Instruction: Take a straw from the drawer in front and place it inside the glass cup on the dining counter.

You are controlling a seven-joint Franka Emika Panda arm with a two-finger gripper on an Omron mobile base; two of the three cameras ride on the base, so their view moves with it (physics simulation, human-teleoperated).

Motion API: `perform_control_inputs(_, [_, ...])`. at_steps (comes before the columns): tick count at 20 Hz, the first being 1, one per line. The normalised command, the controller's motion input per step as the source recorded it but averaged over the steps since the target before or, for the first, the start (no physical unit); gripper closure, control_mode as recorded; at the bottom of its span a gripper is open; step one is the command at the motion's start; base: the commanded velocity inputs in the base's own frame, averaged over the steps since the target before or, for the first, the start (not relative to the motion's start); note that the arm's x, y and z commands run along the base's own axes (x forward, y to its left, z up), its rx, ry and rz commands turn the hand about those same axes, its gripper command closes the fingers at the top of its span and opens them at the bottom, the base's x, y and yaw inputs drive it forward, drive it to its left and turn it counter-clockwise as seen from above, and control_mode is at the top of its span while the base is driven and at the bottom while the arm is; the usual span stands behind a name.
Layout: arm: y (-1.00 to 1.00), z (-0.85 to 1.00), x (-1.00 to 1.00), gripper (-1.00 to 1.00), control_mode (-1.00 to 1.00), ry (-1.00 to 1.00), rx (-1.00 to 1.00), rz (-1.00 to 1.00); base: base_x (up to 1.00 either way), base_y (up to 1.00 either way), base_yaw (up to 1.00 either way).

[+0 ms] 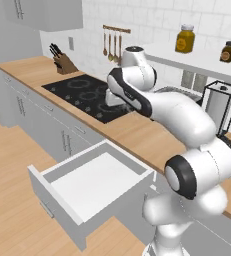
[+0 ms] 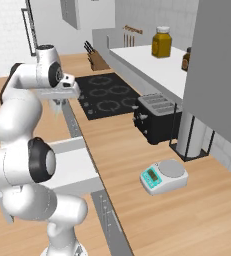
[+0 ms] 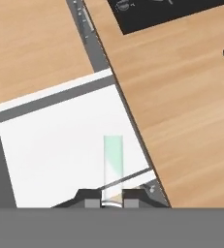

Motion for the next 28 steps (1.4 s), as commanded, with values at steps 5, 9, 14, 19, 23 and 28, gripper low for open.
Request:
perform_control_inputs(5, [-0.05,0.0,-0.17,1.0,1.0,-0.01,0.0,0.02,-0.8,-0.13,0.08])
perform_control_inputs(9, [0.0,0.0,0.0,1.0,1.0,0.0,0.0,0.0,-1.0,-0.01,0.13])
perform_control_inputs(14, [0.0,0.0,0.0,1.0,1.0,0.0,0.0,0.0,-0.96,0.41,0.32])
perform_control_inputs(19, [0.0,0.0,0.0,1.0,1.0,0.0,0.0,0.0,-0.52,0.66,0.63])
perform_control_inputs(23, [0.0,0.0,0.0,1.0,1.0,0.0,0.0,0.0,-0.06,0.65,0.52])
perform_control_inputs(28, [0.0,0.0,0.0,1.0,1.0,0.0,0.0,0.0,0.0,0.8,0.29])
